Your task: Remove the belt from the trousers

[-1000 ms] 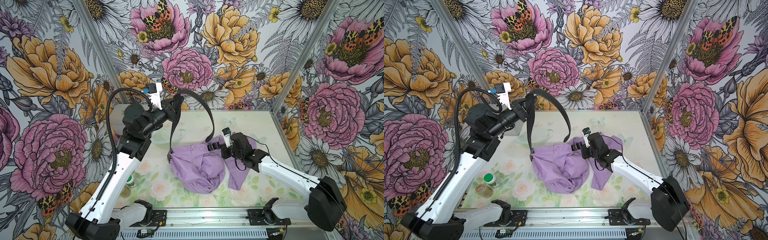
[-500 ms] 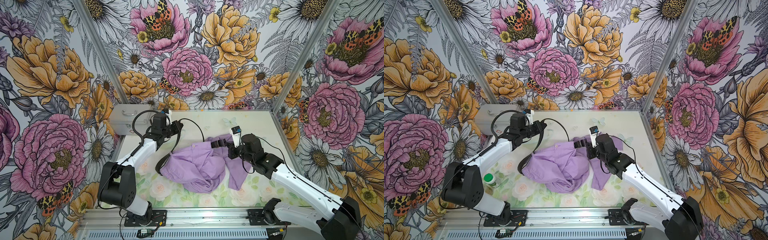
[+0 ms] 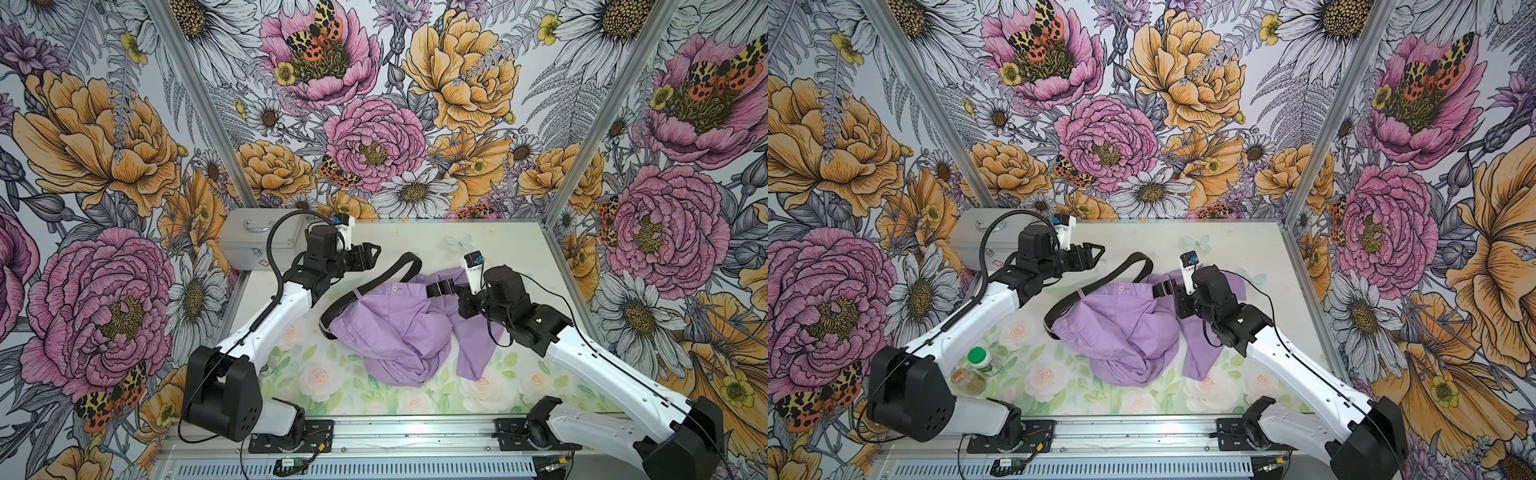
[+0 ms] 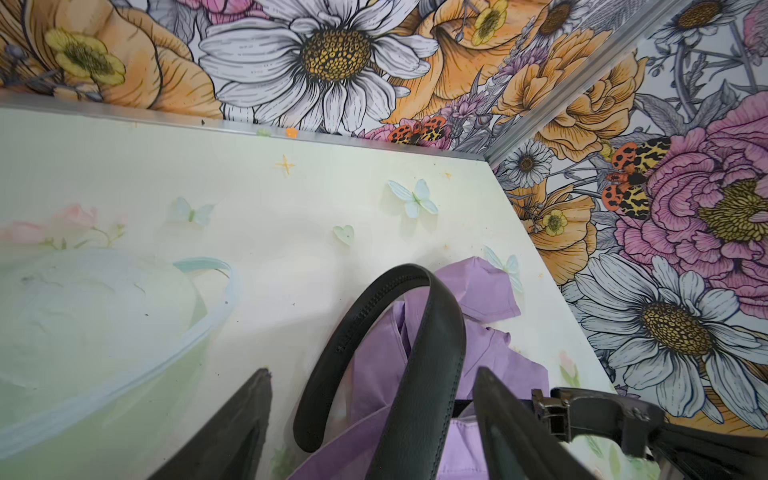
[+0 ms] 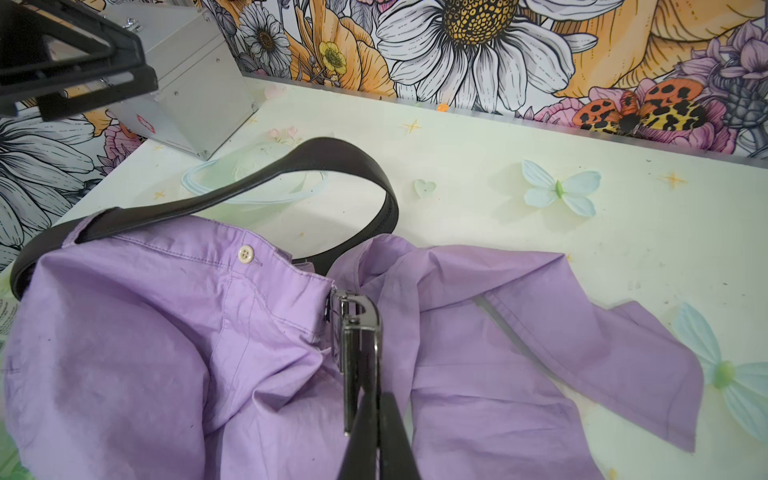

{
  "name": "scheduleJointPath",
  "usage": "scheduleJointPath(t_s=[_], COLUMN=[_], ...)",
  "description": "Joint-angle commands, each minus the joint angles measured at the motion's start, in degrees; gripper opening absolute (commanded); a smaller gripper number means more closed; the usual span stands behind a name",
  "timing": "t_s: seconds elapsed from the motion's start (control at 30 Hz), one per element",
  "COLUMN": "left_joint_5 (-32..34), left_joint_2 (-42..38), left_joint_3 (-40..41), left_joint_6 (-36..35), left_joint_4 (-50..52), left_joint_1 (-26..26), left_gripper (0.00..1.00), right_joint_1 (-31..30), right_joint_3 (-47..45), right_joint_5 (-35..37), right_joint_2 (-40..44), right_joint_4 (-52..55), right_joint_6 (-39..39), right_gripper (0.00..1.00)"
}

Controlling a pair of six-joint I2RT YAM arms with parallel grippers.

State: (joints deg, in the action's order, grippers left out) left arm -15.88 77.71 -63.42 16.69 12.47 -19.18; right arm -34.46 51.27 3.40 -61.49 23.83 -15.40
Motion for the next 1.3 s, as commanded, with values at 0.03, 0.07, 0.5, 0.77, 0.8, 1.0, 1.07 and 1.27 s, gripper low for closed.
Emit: scheduleJointPath(t_s=[0.03, 0.07, 0.5, 0.77, 0.8, 1.0, 1.07, 1.27], left_joint_5=[2.7, 2.7, 6.3, 0.2, -0.2, -0.7, -0.3, 1.6], left_joint_2=[-6.3, -7.0, 3.3, 12.0, 13.1, 16.8, 17.2, 17.4], left_joint_3=[0.5, 0.5, 1.8, -1.6, -2.0, -5.0, -5.2, -7.6], left_joint_6=[-16.0, -19.4, -52.2, -49.9, -49.8, -47.2, -45.8, -42.8], left_joint_4=[0.0, -0.1, -3.5, -7.6, -8.1, -9.8, -10.6, -12.6], left_joint_1=[-3.7, -5.2, -27.1, -27.2, -27.2, -27.3, -27.3, -27.9], left_gripper=[0.75, 0.74, 0.82, 0.78, 0.77, 0.68, 0.62, 0.30], right_joint_1=[0.4, 0.4, 0.4, 0.4, 0.4, 0.4, 0.4, 0.4], right_joint_3=[3.3, 3.5, 4.8, 5.4, 5.5, 5.5, 5.3, 5.3], right_joint_5=[0.3, 0.1, -5.1, -6.9, -7.1, -8.0, -7.6, -4.5], right_joint_2=[1.2, 1.0, -0.8, -0.2, -0.1, 0.5, 0.8, 4.4], right_joint_4=[0.6, 0.8, 1.8, 1.7, 1.7, 1.7, 1.7, 0.4], right_joint_6=[0.5, 0.5, -0.1, 0.4, 0.4, 0.3, 0.3, 0.5], right_gripper=[0.00, 0.00, 0.00, 0.00, 0.00, 0.00, 0.00, 0.24])
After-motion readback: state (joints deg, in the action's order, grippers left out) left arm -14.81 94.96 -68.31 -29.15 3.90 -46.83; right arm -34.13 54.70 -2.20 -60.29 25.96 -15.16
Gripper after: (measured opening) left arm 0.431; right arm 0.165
